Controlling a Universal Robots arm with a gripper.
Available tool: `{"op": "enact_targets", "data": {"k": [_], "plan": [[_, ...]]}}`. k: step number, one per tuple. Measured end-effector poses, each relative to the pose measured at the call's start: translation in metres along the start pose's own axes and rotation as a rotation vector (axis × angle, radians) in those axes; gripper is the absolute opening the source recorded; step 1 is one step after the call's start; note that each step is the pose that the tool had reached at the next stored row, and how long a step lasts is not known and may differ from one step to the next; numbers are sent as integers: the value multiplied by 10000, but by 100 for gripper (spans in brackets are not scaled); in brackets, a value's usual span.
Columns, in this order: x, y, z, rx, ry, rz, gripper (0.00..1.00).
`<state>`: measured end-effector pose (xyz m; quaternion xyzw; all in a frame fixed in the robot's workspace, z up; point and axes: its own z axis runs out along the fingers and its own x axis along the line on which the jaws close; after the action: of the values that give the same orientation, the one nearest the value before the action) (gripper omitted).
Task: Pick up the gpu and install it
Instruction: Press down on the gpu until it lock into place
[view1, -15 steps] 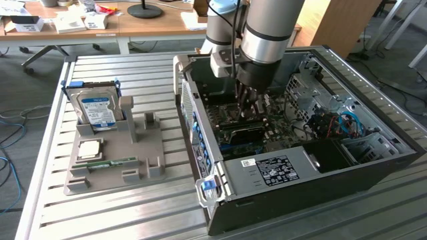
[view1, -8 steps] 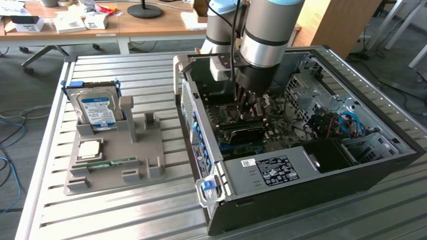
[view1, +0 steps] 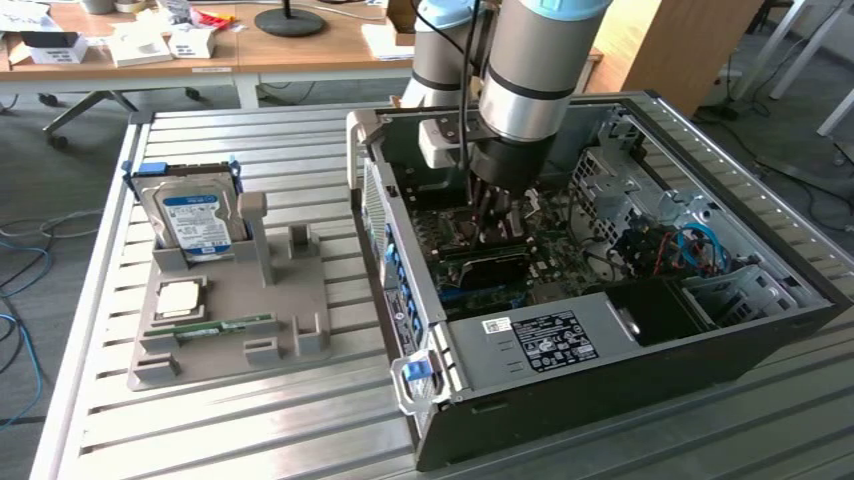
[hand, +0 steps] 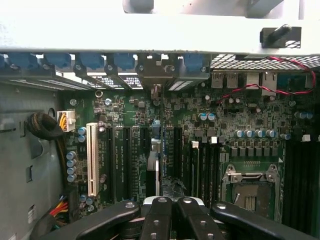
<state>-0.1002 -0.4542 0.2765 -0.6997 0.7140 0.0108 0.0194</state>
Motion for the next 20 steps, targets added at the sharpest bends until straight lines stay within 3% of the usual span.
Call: {"op": "enact_targets", "data": {"k": [20], "plan": [[15, 70, 11, -1, 1, 2, 11]]}}
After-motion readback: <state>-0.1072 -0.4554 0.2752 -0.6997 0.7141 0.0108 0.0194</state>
